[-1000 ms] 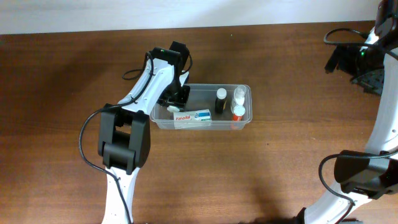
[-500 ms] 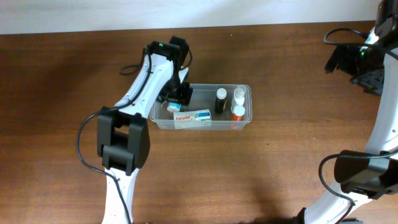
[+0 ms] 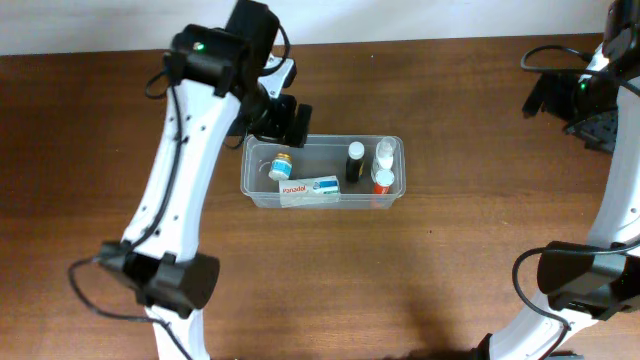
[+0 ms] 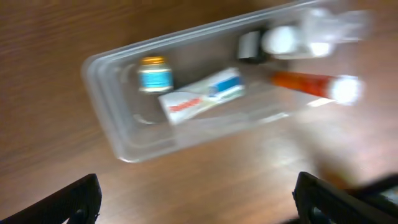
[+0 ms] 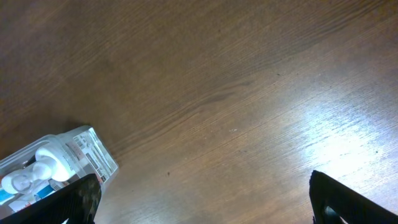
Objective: Pack container
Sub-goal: 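Release the balm jar and retract the left arm to rest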
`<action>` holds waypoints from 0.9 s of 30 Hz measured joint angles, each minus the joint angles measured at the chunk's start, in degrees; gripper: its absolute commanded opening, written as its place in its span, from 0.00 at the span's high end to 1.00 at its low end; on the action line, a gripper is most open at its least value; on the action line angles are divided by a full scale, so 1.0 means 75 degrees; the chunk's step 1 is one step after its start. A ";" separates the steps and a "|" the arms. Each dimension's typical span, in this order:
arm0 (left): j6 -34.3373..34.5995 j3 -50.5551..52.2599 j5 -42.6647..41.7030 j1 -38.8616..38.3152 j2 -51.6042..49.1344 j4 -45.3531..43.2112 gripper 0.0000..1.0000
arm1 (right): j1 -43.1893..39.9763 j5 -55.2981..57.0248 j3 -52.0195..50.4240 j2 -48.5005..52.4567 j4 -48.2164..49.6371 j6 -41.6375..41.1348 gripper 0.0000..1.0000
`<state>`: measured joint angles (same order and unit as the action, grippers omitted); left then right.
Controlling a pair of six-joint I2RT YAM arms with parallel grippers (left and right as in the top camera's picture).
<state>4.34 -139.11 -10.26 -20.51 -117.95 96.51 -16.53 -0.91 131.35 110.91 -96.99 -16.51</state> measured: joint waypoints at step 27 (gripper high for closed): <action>-0.0213 0.0895 0.2055 -0.0003 0.3824 -0.3509 0.01 | 0.0000 0.0000 0.0000 0.0000 0.0000 0.0003 0.02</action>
<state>2.74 -132.40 5.15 -20.53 -89.27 70.19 -16.53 -0.91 131.35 110.91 -96.99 -16.49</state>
